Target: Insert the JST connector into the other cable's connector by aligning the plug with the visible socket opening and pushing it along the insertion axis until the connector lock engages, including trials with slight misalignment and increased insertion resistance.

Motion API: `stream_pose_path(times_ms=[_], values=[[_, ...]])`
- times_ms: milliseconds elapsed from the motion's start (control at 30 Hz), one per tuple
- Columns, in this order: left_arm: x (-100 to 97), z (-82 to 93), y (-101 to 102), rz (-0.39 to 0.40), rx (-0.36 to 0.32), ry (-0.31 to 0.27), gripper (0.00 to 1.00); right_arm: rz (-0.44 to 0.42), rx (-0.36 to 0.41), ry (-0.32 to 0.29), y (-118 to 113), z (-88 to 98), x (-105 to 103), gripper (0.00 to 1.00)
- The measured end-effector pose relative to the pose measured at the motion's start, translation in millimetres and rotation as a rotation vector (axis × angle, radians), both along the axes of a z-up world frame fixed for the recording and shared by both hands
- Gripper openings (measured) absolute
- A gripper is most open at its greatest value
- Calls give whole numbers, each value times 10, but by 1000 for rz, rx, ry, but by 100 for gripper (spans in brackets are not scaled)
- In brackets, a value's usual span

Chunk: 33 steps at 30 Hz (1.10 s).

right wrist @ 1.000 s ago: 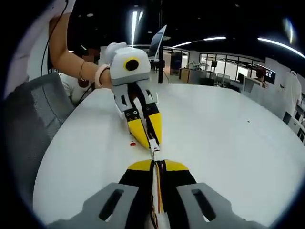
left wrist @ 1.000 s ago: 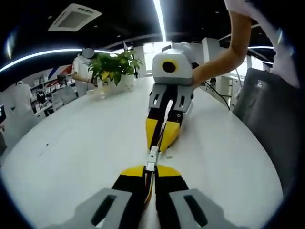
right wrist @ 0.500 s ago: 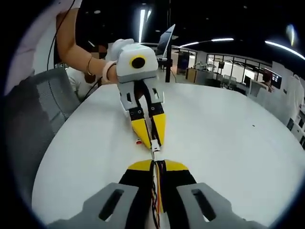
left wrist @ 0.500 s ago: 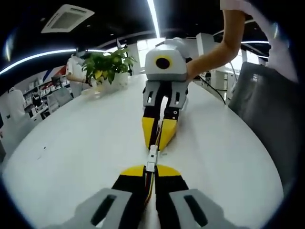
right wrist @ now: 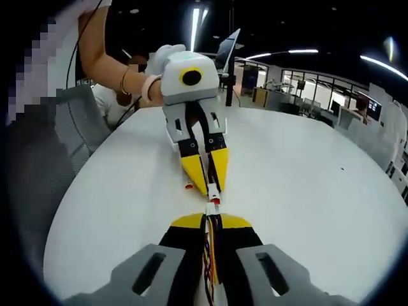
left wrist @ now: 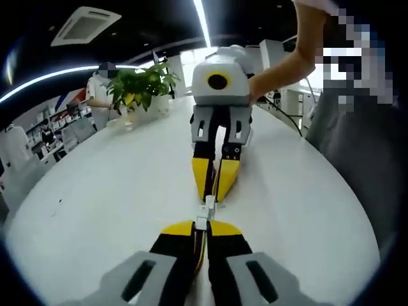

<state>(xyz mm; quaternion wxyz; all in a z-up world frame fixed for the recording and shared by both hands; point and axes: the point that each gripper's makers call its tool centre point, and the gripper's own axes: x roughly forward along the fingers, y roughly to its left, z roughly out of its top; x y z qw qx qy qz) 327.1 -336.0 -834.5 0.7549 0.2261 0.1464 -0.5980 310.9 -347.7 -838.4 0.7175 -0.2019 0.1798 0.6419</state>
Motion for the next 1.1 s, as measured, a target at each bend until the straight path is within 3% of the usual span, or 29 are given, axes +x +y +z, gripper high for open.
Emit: stream_pose_path(times_ms=[333,667,1100], values=[[-66,-90,-12,-47,73,-33,0,-12,-1,12,4,-12,15,4],[-19,-11,-18,-19,40,-29,0,-18,-7,10,-22,-7,11,4],[-50,-49,-20,-48,81,-35,0,-23,-10,17,-28,11,7,4]])
